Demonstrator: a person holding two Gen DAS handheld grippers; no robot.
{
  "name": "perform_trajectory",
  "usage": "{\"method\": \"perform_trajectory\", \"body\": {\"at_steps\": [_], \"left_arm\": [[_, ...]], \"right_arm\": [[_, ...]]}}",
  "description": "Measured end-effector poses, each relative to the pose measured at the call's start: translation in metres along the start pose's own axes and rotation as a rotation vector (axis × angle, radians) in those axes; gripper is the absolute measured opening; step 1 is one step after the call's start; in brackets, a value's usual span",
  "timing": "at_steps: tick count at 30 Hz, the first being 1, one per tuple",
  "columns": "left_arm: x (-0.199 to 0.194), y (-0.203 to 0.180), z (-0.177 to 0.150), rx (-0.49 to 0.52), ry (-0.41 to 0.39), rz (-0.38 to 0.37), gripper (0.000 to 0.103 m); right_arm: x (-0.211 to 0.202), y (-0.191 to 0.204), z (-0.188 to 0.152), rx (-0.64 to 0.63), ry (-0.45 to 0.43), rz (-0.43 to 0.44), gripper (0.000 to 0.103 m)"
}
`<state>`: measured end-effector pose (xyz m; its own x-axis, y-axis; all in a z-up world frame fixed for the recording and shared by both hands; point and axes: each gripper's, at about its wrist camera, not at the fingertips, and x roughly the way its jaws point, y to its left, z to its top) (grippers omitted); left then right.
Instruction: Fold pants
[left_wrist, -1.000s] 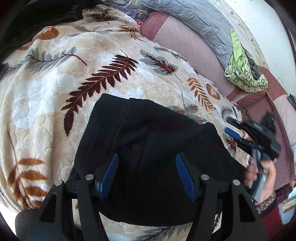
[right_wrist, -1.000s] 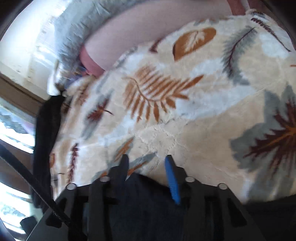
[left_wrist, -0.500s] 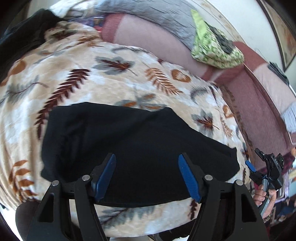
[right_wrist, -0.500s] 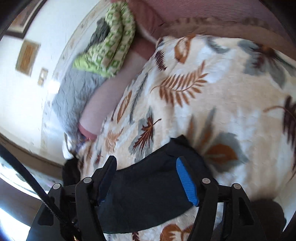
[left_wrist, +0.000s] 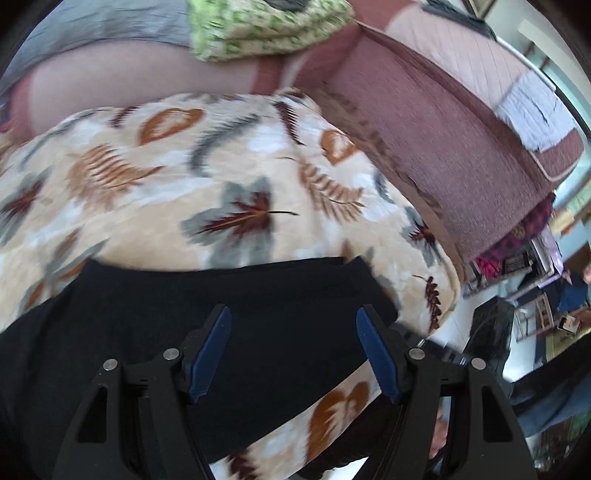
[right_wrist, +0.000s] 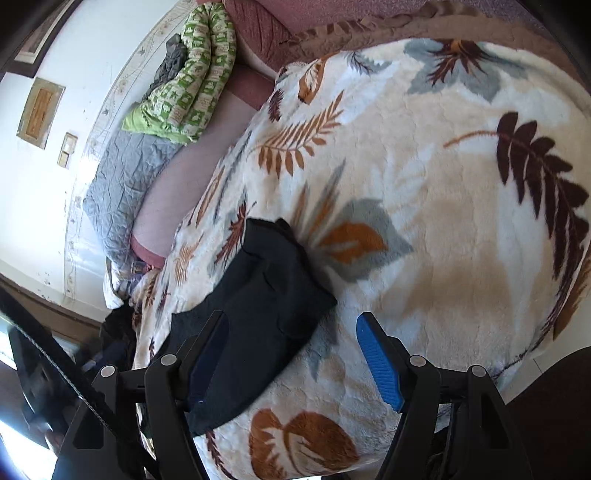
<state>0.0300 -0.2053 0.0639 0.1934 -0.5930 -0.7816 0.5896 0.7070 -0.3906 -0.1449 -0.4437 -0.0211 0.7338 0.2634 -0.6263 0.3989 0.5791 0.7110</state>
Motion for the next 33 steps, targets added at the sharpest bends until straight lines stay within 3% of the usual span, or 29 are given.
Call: {"method": "perform_trajectory", "body": {"at_steps": [6, 10, 17, 21, 23, 24, 25, 26, 27, 29, 33], "left_arm": [[0.091, -0.053, 0.043, 0.116, 0.161, -0.013, 0.069], [0.139, -0.066, 0.055, 0.145, 0.252, 0.004, 0.069], [0.186, -0.059, 0.061, 0.143, 0.34, 0.011, 0.069], [0.197, -0.074, 0.053, 0.277, 0.369, 0.06, 0.067], [0.195, -0.084, 0.047, 0.389, 0.362, 0.131, 0.027], [0.194, -0.085, 0.045, 0.422, 0.355, 0.161, 0.023], [0.191, -0.085, 0.045, 0.421, 0.352, 0.153, 0.016], [0.188, -0.082, 0.047, 0.406, 0.349, 0.142, 0.008], [0.184, -0.079, 0.048, 0.387, 0.341, 0.131, 0.008], [0.172, -0.076, 0.049, 0.364, 0.316, 0.104, 0.008], [0.134, -0.072, 0.049, 0.336, 0.246, 0.044, 0.008]], "right_arm": [[0.01, 0.012, -0.003, -0.085, -0.019, 0.002, 0.077], [0.018, 0.02, -0.001, -0.138, -0.038, -0.001, 0.077], [0.035, 0.026, -0.003, -0.177, -0.052, -0.019, 0.078], [0.041, 0.032, -0.003, -0.193, -0.071, -0.048, 0.078], [0.046, 0.037, -0.004, -0.207, -0.072, -0.066, 0.078], [0.047, 0.039, -0.004, -0.219, -0.07, -0.074, 0.078], [0.051, 0.043, -0.005, -0.241, -0.063, -0.084, 0.073], [0.054, 0.046, -0.005, -0.255, -0.051, -0.086, 0.059], [0.058, 0.047, -0.004, -0.265, -0.027, -0.09, 0.044], [0.063, 0.047, -0.002, -0.27, 0.015, -0.084, 0.025], [0.052, 0.05, 0.005, -0.277, 0.025, -0.026, 0.023]]}}
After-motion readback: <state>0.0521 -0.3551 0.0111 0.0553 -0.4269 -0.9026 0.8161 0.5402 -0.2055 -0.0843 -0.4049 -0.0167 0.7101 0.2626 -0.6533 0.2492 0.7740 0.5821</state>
